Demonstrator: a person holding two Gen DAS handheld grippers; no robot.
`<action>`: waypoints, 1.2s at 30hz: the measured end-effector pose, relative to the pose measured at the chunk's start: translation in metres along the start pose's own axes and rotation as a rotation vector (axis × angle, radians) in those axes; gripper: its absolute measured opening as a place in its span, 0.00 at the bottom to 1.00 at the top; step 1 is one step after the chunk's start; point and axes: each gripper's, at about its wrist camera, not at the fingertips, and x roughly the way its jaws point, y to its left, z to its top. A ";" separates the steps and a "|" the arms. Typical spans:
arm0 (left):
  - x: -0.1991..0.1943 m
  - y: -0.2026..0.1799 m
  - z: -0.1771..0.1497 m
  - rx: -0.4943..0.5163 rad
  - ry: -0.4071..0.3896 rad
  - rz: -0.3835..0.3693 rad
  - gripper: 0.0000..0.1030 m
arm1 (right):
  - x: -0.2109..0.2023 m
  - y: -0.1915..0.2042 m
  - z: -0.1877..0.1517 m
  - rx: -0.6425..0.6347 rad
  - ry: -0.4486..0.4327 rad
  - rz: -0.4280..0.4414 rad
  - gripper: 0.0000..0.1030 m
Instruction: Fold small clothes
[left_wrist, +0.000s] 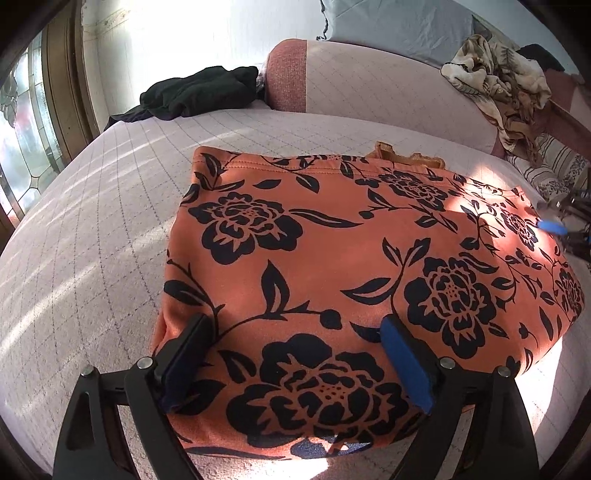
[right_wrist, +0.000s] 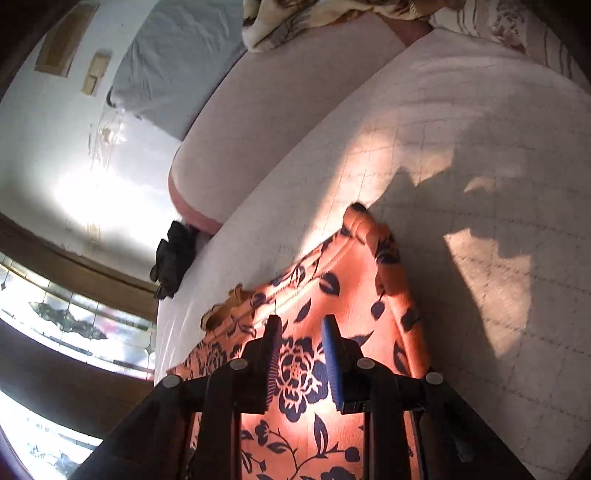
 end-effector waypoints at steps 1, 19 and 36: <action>-0.003 0.003 0.005 -0.021 0.019 -0.023 0.89 | 0.015 -0.015 -0.005 0.036 0.046 -0.103 0.29; -0.038 0.109 -0.037 -0.441 0.120 -0.202 0.03 | -0.025 0.019 -0.127 -0.140 0.051 -0.145 0.84; 0.076 0.126 0.104 -0.276 0.208 -0.130 0.25 | -0.024 0.014 -0.128 -0.149 0.053 -0.111 0.86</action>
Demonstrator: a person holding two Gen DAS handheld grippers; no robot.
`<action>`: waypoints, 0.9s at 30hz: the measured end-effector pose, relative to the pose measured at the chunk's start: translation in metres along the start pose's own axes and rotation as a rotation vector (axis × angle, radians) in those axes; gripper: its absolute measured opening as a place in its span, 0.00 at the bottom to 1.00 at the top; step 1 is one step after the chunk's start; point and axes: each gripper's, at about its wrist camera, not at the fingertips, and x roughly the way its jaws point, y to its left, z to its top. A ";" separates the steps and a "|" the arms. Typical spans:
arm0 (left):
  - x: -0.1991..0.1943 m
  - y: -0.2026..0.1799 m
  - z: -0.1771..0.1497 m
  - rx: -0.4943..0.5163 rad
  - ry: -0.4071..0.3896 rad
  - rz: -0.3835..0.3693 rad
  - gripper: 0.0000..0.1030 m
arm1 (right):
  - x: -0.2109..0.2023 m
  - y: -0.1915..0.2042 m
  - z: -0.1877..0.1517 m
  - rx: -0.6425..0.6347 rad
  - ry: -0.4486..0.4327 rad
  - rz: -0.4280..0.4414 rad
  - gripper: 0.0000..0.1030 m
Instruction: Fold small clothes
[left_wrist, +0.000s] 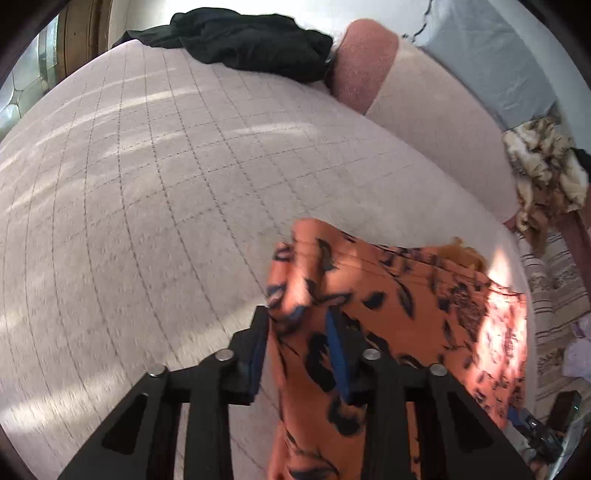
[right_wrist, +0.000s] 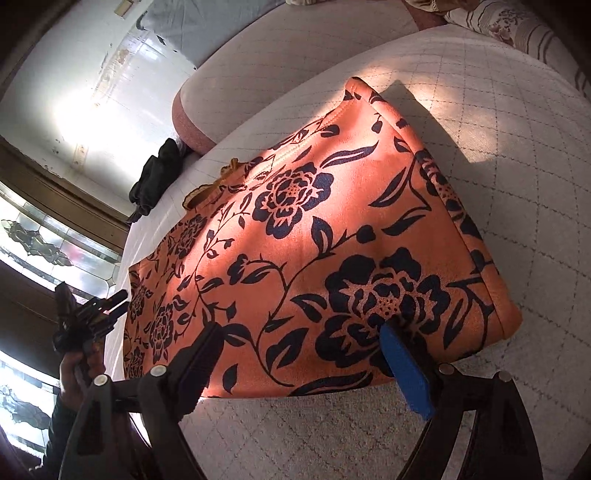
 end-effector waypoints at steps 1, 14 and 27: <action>0.009 0.005 0.012 -0.001 -0.011 0.016 0.28 | -0.001 -0.001 0.000 0.006 -0.004 0.009 0.86; -0.096 -0.023 -0.064 0.120 -0.268 0.076 0.57 | -0.013 -0.006 -0.005 0.090 -0.043 0.048 0.86; -0.058 -0.052 -0.156 0.242 -0.180 0.083 0.73 | -0.031 -0.064 0.011 0.459 -0.123 0.234 0.84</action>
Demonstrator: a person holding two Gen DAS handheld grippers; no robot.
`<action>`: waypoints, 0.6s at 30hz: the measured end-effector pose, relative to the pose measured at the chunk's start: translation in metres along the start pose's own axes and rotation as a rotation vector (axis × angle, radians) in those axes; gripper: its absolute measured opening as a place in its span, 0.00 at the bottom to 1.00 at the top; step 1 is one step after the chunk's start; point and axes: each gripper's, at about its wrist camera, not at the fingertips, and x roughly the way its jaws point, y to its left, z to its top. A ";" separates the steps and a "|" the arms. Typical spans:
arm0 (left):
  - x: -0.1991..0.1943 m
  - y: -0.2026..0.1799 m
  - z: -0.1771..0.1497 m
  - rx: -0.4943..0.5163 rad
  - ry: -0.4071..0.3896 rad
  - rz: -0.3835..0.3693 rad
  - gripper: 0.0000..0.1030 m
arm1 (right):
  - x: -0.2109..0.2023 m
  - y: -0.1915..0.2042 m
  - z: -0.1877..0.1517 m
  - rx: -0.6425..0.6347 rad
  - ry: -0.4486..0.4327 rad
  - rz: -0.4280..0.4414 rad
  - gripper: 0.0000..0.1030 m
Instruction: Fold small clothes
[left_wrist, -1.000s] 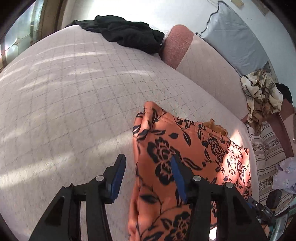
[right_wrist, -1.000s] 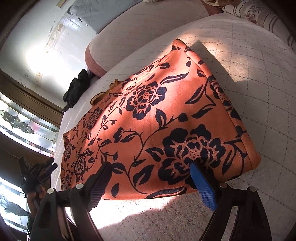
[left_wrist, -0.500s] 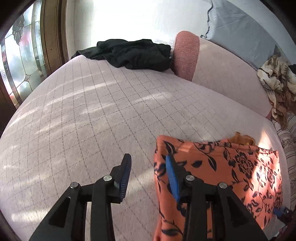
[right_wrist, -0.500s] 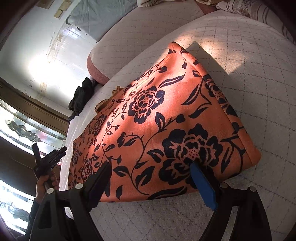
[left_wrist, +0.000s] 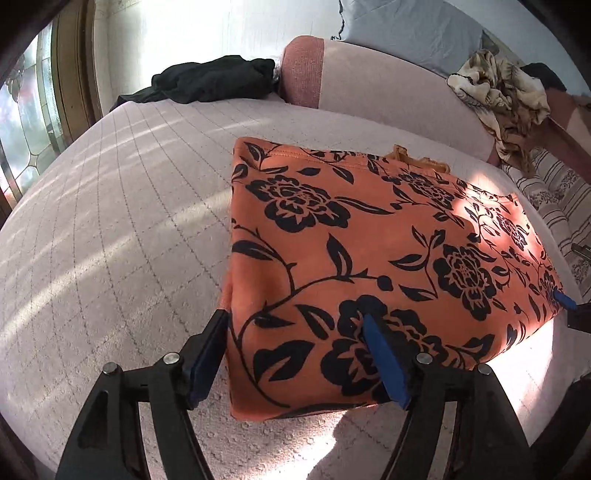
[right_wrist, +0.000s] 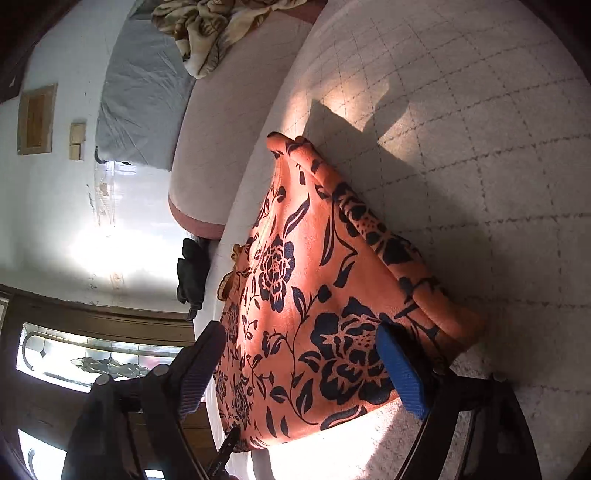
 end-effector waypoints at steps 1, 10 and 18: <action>-0.001 -0.001 0.003 -0.004 0.010 0.007 0.73 | -0.006 0.008 -0.003 -0.031 -0.011 -0.020 0.86; 0.000 0.004 0.014 -0.084 0.040 0.044 0.73 | 0.025 0.062 0.027 -0.161 0.038 -0.009 0.86; 0.009 0.013 0.012 -0.127 0.061 0.041 0.75 | 0.087 0.032 0.087 0.010 0.017 -0.018 0.86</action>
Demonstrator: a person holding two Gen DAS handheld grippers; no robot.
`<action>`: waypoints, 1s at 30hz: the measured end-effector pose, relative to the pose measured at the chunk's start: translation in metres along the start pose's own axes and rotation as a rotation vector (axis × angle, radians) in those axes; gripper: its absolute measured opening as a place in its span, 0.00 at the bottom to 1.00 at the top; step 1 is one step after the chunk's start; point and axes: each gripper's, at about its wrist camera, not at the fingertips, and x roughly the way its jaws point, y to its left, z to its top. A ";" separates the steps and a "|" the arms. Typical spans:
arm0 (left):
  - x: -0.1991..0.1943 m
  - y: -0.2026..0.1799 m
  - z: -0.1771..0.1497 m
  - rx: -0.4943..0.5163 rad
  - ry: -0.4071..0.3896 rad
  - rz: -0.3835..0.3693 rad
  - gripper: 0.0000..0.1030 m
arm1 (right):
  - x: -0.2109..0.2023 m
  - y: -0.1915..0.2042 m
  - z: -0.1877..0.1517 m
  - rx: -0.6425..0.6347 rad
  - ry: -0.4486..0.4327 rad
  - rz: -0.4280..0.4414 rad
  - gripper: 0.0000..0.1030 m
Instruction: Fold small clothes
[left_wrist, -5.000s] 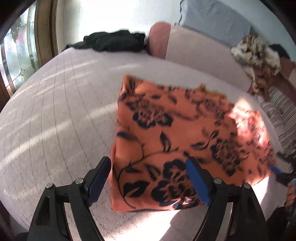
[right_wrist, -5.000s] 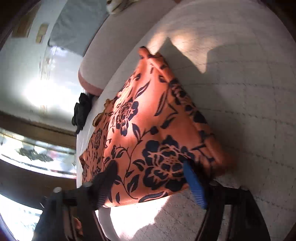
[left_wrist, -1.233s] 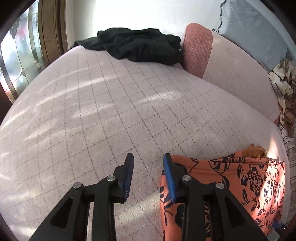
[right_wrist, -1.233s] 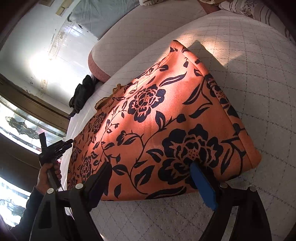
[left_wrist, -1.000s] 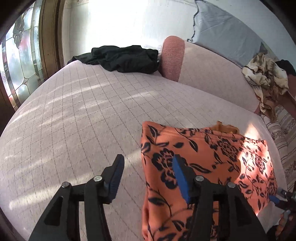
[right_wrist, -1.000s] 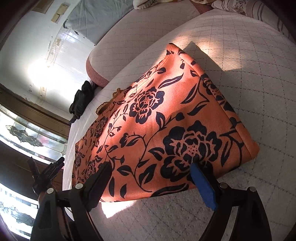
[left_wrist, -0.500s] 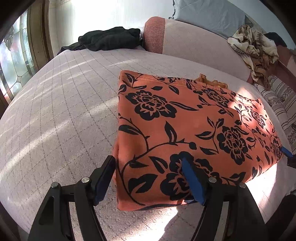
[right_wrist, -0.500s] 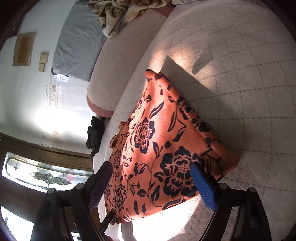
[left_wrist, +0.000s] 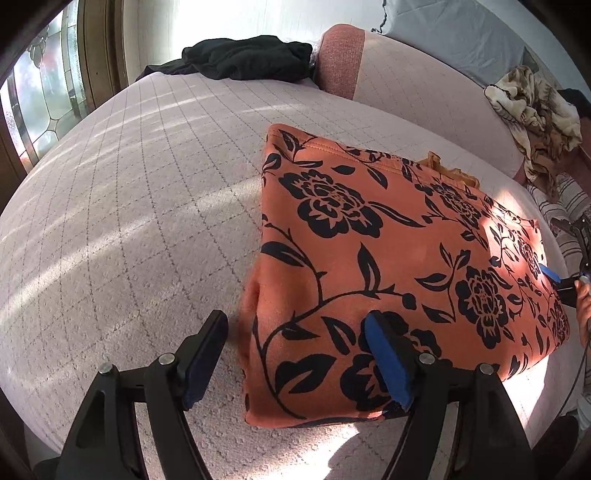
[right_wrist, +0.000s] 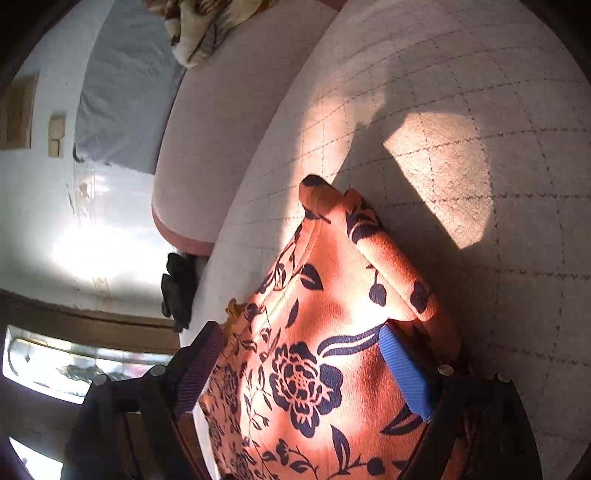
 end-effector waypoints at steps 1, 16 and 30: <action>0.000 0.000 0.000 0.003 -0.002 0.000 0.76 | -0.002 0.006 0.001 0.005 -0.002 -0.012 0.87; 0.004 -0.006 0.000 0.020 -0.001 0.017 0.80 | -0.030 0.031 -0.021 -0.145 -0.025 0.003 0.88; -0.035 -0.035 -0.002 0.040 -0.065 0.014 0.80 | -0.101 -0.043 -0.125 0.005 -0.121 -0.037 0.89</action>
